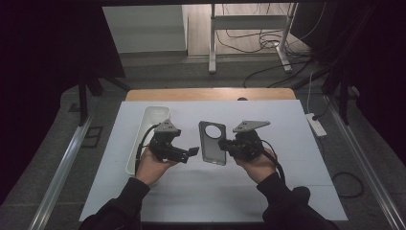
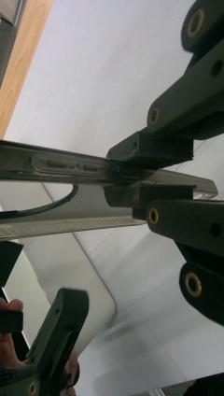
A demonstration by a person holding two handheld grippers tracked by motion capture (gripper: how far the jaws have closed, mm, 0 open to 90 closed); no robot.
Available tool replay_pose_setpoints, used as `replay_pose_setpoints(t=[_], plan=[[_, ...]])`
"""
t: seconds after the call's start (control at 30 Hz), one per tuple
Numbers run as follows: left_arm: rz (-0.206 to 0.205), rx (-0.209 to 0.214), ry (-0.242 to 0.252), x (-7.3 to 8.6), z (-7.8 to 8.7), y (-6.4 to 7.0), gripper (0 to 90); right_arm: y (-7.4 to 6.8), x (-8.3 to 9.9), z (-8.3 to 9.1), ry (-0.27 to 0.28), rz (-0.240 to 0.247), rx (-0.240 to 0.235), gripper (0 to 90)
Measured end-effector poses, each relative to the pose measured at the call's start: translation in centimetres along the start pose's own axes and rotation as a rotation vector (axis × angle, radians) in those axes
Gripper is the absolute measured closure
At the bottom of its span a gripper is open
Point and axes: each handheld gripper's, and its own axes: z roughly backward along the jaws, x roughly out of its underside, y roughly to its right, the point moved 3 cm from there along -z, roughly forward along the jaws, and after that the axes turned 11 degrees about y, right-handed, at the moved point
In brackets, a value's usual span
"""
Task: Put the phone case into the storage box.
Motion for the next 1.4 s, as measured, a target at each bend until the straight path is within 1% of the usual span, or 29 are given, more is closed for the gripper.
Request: replay_pose_setpoints(t=[0.07,0.13,0.27,0.3,0.33,0.37,0.4,0.57,0.7,0.83,0.87,0.9,0.93,0.97,1.1,1.17,1.2,1.23,1.27,1.33,1.37,1.4], plan=[[-0.011,-0.011,-0.01,0.0,-0.1,0.2,3.5,-0.1,0.0,-0.1,-0.003,0.002,0.001,81.1],[-0.006,-0.014,-0.012,0.1,-0.2,0.2,7.6,-0.3,0.1,-0.2,-0.003,0.0,-0.001,81.1],[-0.011,-0.016,-0.013,0.1,-0.2,0.4,23.8,-0.5,0.2,-0.3,-0.004,-0.005,-0.002,81.1],[-0.011,-0.011,-0.013,0.1,-0.1,0.4,23.8,-0.5,0.2,-0.3,-0.004,-0.005,-0.002,81.1],[0.0,0.002,-0.017,0.1,-0.1,0.5,31.3,-0.5,0.2,-0.4,-0.004,-0.003,-0.001,81.1],[0.0,0.002,-0.017,0.1,-0.1,0.5,35.8,-0.5,0.2,-0.4,-0.004,-0.003,-0.001,81.1],[0.002,0.007,-0.018,0.1,-0.1,0.5,35.8,-0.6,0.2,-0.4,-0.004,-0.005,0.0,81.1],[-0.011,0.017,-0.026,0.2,-0.2,0.9,51.8,-0.7,0.2,-0.5,-0.002,-0.011,-0.011,81.1],[-0.007,0.026,-0.032,0.3,-0.4,1.1,61.6,-1.0,0.2,-0.6,-0.004,-0.011,-0.02,81.1],[0.005,0.024,-0.045,0.3,-0.5,1.1,71.3,-1.2,0.2,-0.6,-0.003,-0.011,-0.025,81.1],[0.019,0.026,-0.048,0.3,-0.4,1.1,71.3,-1.2,0.2,-0.7,-0.004,-0.011,-0.027,81.0],[0.026,0.026,-0.049,0.3,-0.4,1.1,73.9,-1.3,0.3,-0.7,-0.004,-0.011,-0.03,81.1],[0.039,0.038,-0.045,0.3,-0.4,1.0,76.3,-1.3,0.3,-0.7,-0.004,-0.01,-0.033,81.0],[0.049,0.049,-0.044,0.4,-0.4,1.0,82.6,-1.5,0.3,-0.7,-0.002,-0.01,-0.041,80.9],[0.068,0.044,-0.04,0.4,-0.3,0.8,84.5,-1.6,0.3,-0.7,-0.004,-0.012,-0.048,80.7],[0.076,0.035,-0.036,0.4,-0.3,0.7,85.5,-1.6,0.3,-0.8,-0.002,-0.023,-0.064,80.4],[0.084,0.021,-0.028,0.3,-0.3,0.7,86.4,-1.7,0.3,-0.8,0.001,-0.024,-0.073,80.1],[0.084,0.021,-0.028,0.3,-0.3,0.7,86.9,-1.7,0.3,-0.8,0.001,-0.024,-0.073,80.1],[0.087,0.01,-0.026,0.3,-0.3,0.7,86.9,-1.8,0.3,-0.9,0.002,-0.025,-0.076,79.9],[0.09,-0.002,-0.028,0.3,-0.3,0.7,88.4,-2.1,0.3,-1.0,0.0,-0.027,-0.108,77.9],[0.087,-0.009,-0.032,0.3,-0.3,0.7,88.6,-2.3,0.3,-1.1,0.001,-0.027,-0.115,75.7],[0.084,-0.017,-0.036,0.3,-0.4,0.7,88.7,-2.5,0.3,-1.1,0.0,-0.018,-0.111,74.5]])
